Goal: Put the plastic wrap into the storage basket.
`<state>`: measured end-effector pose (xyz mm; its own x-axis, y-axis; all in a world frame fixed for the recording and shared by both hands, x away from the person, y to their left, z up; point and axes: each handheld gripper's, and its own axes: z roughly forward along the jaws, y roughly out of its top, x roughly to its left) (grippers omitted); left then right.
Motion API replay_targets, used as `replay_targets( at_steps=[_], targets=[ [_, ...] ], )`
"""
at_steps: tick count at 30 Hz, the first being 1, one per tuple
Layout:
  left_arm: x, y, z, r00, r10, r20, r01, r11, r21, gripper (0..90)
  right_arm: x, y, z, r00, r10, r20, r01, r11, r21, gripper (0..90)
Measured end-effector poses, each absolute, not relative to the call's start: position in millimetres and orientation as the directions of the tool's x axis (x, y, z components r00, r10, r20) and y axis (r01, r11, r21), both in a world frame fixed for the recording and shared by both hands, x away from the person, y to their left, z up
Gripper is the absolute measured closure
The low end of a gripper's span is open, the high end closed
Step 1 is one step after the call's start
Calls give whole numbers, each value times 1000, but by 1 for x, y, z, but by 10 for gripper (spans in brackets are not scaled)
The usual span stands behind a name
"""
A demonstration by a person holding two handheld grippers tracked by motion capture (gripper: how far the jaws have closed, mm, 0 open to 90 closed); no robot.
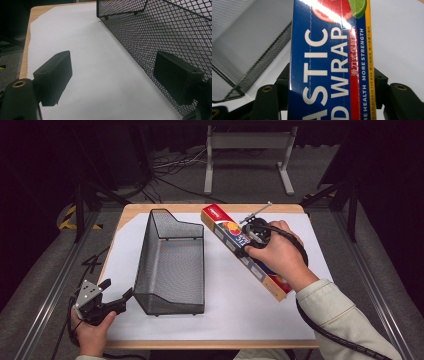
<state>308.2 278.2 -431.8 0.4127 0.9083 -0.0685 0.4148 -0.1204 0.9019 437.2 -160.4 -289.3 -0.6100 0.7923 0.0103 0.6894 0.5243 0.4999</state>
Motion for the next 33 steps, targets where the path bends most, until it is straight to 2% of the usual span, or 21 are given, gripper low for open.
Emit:
replay_targets(
  at_steps=[11, 23, 33],
  targets=[
    [310, 277, -432, 419, 906, -66, 415, -126, 901, 163, 425, -113, -281, -649, 761, 17, 661, 552, 509, 403],
    [310, 277, -432, 418, 906, -66, 413, -125, 902, 163, 418, -74, -281, -610, 792, 36, 690, 508, 516, 403],
    [310, 277, -432, 419, 906, -65, 413, -127, 902, 163, 420, -59, -285, -558, 827, 66, 729, 451, 515, 403]
  ],
)
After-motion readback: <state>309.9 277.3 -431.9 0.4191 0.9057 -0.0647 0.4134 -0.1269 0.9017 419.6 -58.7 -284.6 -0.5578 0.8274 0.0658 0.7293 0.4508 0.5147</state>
